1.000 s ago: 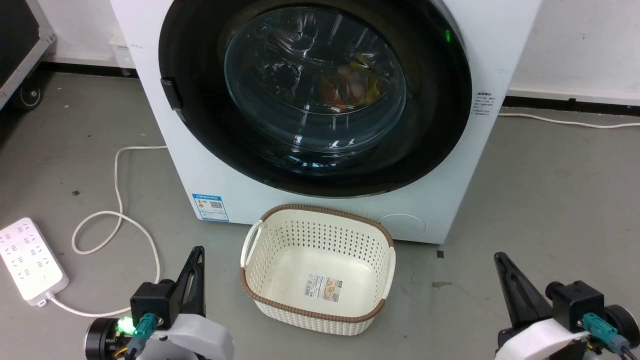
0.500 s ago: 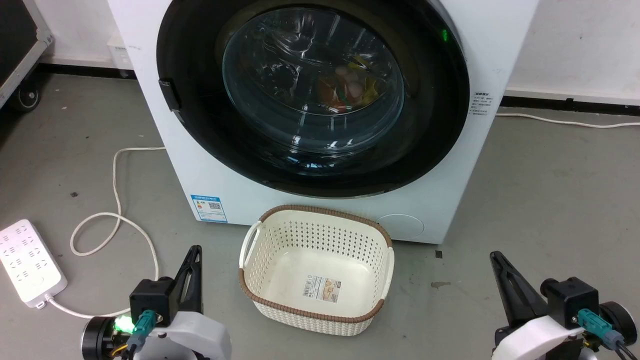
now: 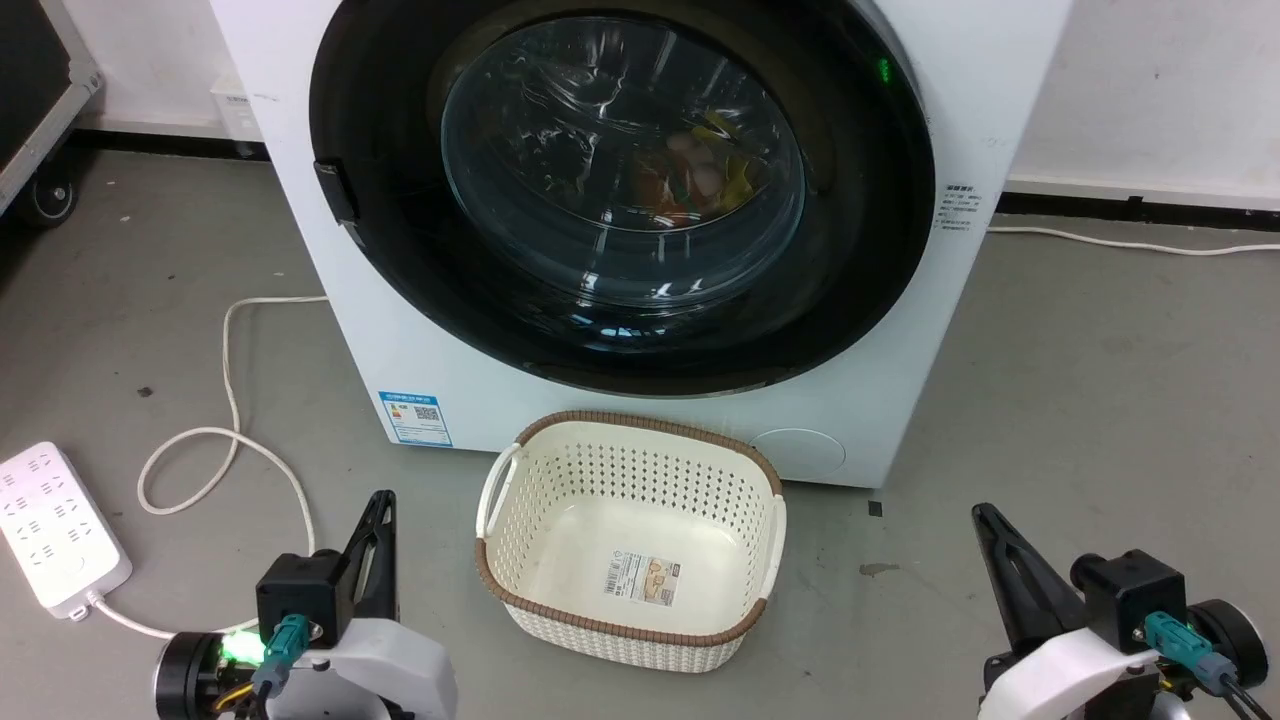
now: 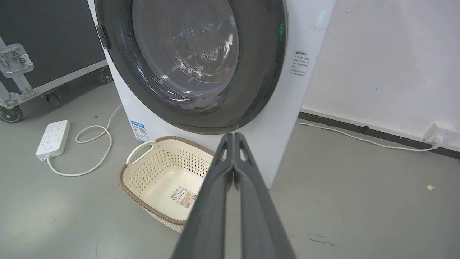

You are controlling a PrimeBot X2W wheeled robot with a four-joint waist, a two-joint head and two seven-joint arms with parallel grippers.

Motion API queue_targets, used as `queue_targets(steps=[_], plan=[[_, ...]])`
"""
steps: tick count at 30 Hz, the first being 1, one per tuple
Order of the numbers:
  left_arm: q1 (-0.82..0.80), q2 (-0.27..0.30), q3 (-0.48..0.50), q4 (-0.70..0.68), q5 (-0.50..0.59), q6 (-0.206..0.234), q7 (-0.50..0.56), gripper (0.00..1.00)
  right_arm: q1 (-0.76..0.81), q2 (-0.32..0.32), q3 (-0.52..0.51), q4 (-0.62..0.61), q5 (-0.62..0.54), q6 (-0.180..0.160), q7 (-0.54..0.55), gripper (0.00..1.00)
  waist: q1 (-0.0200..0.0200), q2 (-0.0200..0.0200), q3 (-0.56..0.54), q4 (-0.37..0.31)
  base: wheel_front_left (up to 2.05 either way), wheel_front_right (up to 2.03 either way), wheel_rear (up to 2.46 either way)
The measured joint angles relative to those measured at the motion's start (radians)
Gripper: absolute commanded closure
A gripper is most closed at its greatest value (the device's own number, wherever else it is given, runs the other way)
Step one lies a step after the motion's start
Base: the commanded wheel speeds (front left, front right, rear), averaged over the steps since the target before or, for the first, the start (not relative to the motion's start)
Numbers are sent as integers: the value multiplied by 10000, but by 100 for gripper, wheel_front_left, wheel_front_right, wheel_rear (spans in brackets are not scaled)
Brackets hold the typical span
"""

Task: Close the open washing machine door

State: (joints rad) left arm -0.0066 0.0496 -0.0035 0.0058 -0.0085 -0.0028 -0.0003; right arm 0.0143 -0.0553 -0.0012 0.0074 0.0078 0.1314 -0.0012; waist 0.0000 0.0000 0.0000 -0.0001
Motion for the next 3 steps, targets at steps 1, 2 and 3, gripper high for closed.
queue_targets(steps=[1,2,3], plan=[[0,0,2,-6,13,0,0,100,0,0,4,-2,0,0,0,100,0,0,0,0,0,0,0],[0,0,8,-8,40,0,0,100,0,0,4,-6,0,0,0,100,0,0,0,0,0,0,0],[0,0,10,-12,61,0,0,100,-1,0,10,-8,0,0,0,100,0,0,0,0,0,0,0]])
